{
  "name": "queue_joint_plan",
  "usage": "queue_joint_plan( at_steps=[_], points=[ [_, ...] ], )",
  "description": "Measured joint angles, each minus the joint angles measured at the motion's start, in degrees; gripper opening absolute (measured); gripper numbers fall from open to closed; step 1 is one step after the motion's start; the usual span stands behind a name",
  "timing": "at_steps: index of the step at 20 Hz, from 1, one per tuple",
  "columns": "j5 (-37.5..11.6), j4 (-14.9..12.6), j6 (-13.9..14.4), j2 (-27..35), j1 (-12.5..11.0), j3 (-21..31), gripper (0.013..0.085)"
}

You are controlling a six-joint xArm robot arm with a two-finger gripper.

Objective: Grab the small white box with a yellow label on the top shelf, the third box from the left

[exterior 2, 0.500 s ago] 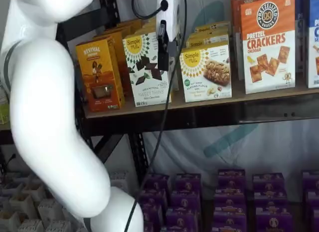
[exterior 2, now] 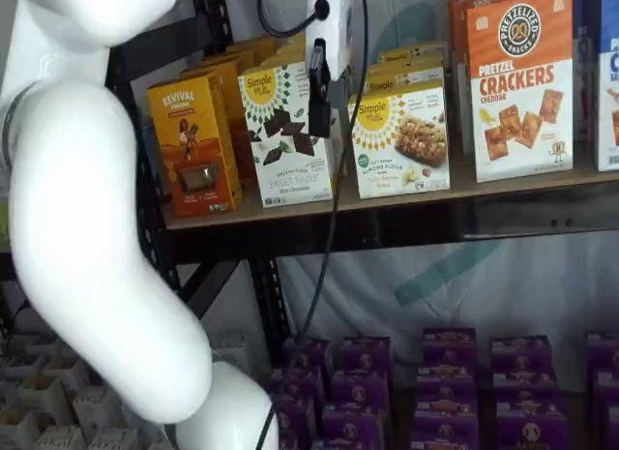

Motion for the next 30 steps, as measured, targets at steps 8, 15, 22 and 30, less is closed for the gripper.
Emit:
queue_joint_plan(
  at_steps=[8, 15, 22, 30],
  points=[
    [-6.95, 6.59, -0.84, -1.15, -2.54, 2.37, 0.085],
    [-11.45, 6.36, -0.31, 0.61, -0.87, 2.34, 0.085],
    [-13.56, 5.45, 0.29, 3.97, 0.7, 0.48, 0.085],
    [-13.26, 4.28, 0.44, 7.64, 1.29, -2.68, 0.085]
  ],
)
